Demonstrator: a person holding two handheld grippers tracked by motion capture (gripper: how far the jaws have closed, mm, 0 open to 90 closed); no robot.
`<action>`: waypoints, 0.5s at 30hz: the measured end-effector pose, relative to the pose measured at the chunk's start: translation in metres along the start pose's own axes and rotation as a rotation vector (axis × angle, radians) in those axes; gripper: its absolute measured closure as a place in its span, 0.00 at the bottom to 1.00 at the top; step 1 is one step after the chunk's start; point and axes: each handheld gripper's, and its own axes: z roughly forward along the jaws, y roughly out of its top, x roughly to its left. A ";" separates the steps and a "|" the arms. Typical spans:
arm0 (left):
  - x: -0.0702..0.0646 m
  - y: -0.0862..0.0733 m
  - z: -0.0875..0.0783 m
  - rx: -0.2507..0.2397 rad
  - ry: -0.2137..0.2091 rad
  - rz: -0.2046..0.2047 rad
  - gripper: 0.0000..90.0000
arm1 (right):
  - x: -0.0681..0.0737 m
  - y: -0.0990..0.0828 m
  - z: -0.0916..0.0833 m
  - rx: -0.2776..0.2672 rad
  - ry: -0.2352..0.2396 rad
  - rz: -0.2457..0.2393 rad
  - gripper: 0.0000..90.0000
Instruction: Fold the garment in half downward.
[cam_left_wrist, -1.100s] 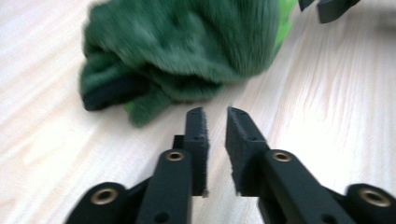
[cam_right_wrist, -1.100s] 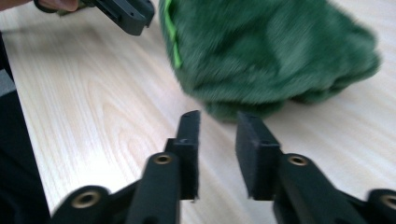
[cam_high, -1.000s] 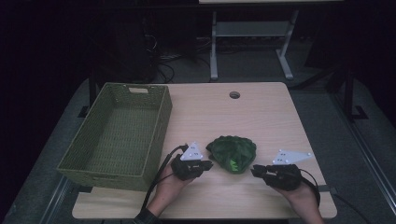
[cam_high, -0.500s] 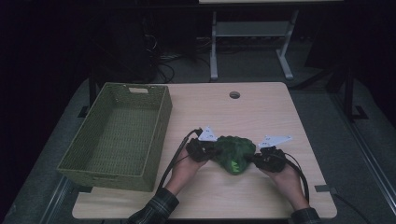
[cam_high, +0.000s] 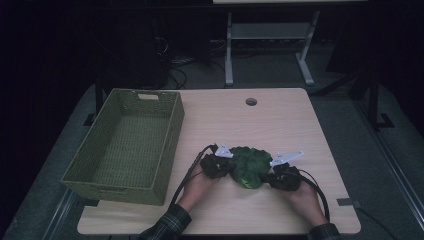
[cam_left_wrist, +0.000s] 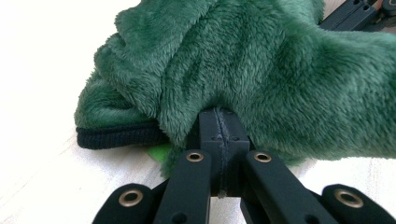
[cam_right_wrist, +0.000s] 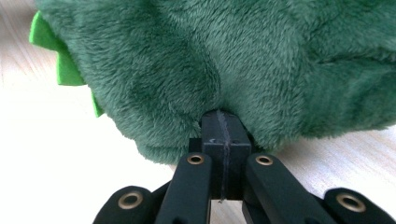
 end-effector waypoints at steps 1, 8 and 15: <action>0.001 0.000 0.000 -0.004 -0.004 -0.003 1.00 | 0.000 0.000 0.000 0.001 0.000 0.000 1.00; 0.003 0.000 -0.006 -0.015 -0.002 -0.004 1.00 | 0.002 -0.002 -0.004 0.020 -0.006 -0.007 1.00; 0.001 0.002 -0.020 -0.048 -0.003 -0.016 0.97 | 0.002 -0.006 -0.022 -0.039 -0.013 0.008 1.00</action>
